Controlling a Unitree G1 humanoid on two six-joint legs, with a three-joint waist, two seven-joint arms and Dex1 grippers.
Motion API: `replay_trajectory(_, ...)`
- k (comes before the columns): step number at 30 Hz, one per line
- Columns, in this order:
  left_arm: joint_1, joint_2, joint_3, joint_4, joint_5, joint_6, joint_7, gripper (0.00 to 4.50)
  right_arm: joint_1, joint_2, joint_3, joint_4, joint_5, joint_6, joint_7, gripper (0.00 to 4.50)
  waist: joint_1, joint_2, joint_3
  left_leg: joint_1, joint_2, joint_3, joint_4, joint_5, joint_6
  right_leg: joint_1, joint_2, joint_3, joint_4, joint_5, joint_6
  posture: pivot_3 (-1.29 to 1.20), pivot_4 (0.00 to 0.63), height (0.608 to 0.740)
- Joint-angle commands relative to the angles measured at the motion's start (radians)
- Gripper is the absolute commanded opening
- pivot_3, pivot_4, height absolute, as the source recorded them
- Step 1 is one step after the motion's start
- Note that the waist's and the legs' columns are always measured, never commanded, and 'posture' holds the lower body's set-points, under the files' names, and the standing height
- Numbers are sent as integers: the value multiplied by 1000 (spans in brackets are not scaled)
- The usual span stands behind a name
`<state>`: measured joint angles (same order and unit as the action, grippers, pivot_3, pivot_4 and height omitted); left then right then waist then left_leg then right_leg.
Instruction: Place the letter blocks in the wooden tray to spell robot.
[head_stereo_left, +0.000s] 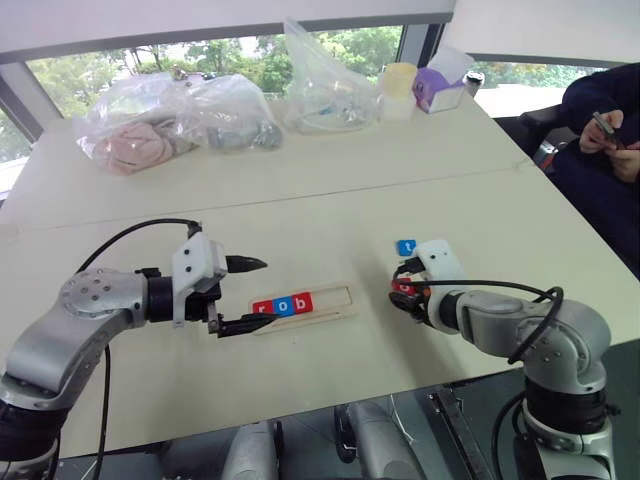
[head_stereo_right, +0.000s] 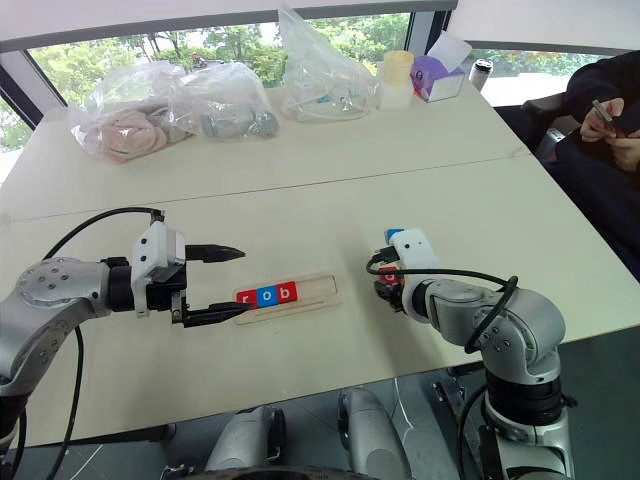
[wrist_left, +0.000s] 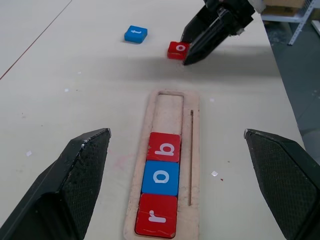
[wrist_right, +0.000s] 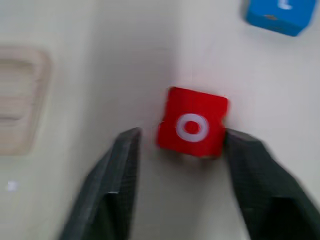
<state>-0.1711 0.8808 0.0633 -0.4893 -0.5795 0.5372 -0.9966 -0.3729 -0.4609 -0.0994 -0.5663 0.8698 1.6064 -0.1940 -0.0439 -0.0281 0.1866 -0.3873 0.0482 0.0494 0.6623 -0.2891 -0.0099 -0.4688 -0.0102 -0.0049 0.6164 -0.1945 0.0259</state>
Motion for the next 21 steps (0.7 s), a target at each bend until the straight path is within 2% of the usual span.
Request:
replay_trajectory(1,-3,5,33,-31,-8,-4,6,4500,-57,-159,39,-33,93,8,145,4467,0,0,0,0,0,0,0,0,0,0,0,0,0,0,0,0,150,740)
replay_trajectory(4,-6,4,33,-27,-6,-7,6,4500,-101,-286,54,-36,137,-14,314,4467,2,0,0,-1,-1,0,1,0,0,0,-1,0,-1,0,0,0,150,740)
replay_trajectory(7,-14,-3,22,-24,-1,-9,11,4500,-64,-559,173,-48,-76,-445,732,4467,6,2,1,-1,-1,-1,1,0,0,0,0,0,-1,0,0,0,150,740)
replay_trajectory(11,-20,-6,20,-19,3,-16,14,4500,13,-738,347,152,-495,-1108,1070,4467,6,1,1,-1,-1,-1,1,0,0,1,0,-1,-2,-1,1,0,150,740)
replay_trajectory(13,-30,-9,16,-16,5,-15,18,4500,12,-718,375,266,-562,-1278,1171,4467,3,0,1,0,-1,0,1,0,0,2,0,-1,-2,-1,1,0,150,740)
replay_trajectory(16,-37,-9,17,-14,4,-14,18,4500,-31,-625,392,435,-607,-1447,1271,4467,-1,-1,2,1,-1,1,2,0,0,2,1,0,-1,0,1,0,150,740)
replay_trajectory(21,-39,-6,21,-14,6,-13,17,4500,-142,-505,423,707,-708,-1631,1382,4467,3,-1,2,3,-1,1,3,0,0,2,1,0,2,1,2,0,150,740)
